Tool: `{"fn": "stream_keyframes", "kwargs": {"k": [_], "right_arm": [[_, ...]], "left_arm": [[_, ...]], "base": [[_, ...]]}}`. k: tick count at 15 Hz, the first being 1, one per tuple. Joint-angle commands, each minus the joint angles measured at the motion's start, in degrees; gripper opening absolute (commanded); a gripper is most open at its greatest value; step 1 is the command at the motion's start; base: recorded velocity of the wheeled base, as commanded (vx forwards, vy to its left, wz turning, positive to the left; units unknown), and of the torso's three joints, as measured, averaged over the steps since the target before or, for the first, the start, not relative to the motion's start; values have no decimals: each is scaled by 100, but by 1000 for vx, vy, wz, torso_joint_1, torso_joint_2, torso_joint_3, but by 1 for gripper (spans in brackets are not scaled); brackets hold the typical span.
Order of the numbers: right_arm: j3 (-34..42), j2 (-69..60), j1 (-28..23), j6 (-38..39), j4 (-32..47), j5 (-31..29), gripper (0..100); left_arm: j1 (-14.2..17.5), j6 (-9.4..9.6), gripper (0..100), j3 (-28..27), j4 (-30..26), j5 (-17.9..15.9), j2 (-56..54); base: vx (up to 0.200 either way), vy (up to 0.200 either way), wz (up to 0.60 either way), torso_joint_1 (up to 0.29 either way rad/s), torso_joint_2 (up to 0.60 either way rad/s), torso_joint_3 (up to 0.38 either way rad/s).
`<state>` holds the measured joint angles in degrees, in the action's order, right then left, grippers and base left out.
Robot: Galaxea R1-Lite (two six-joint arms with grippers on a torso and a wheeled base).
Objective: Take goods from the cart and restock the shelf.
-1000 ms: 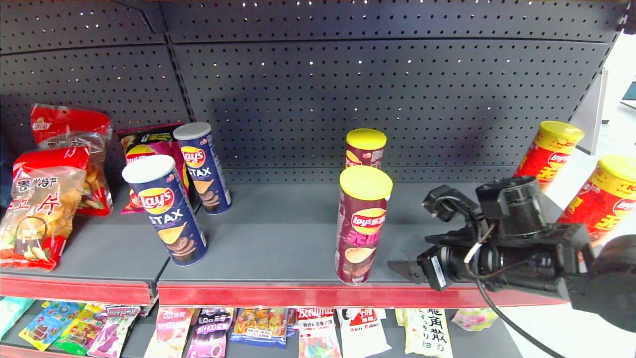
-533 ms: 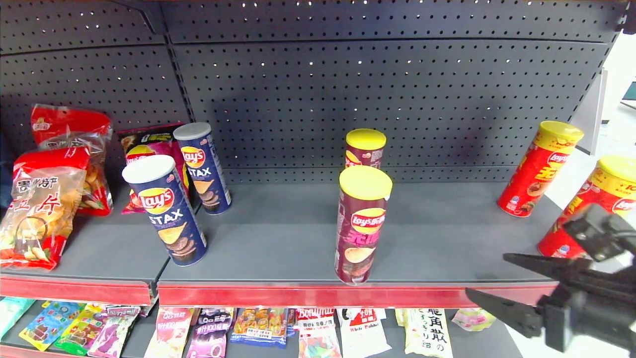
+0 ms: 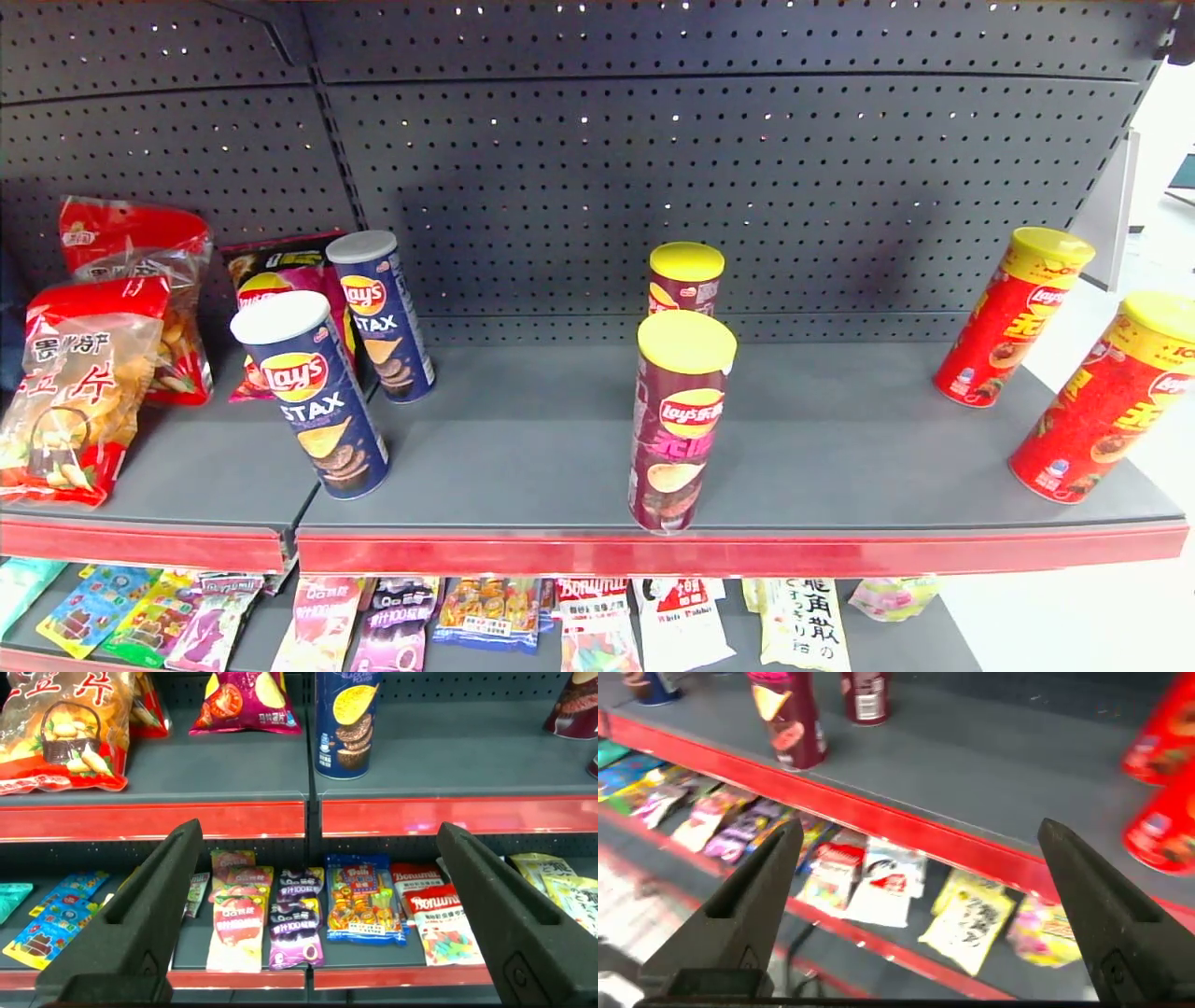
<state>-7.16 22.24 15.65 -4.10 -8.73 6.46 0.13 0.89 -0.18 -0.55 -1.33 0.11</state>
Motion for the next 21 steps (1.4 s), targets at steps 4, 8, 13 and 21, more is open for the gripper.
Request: {"fn": "stream_keyframes", "kwargs": {"k": [4, 8, 13, 21], "right_arm": [[716, -1740, -62, 32, 363, -611, 100], [716, -1740, -54, 93, 354, -637, 100], [716, -1740, -54, 102, 319, -752, 100], [716, -1740, -54, 93, 530, -743, 100]], "left_arm": [[13, -1, 100, 1, 2, 1, -2], [4, -1, 100, 1, 2, 1, -2], [13, -1, 100, 1, 2, 1, -2], [4, -1, 100, 1, -7, 1, -2]], "base": [[0, 0, 0, 0, 0, 0], [0, 0, 0, 0, 0, 0], [0, 0, 0, 0, 0, 0], [0, 0, 0, 0, 0, 0]]}}
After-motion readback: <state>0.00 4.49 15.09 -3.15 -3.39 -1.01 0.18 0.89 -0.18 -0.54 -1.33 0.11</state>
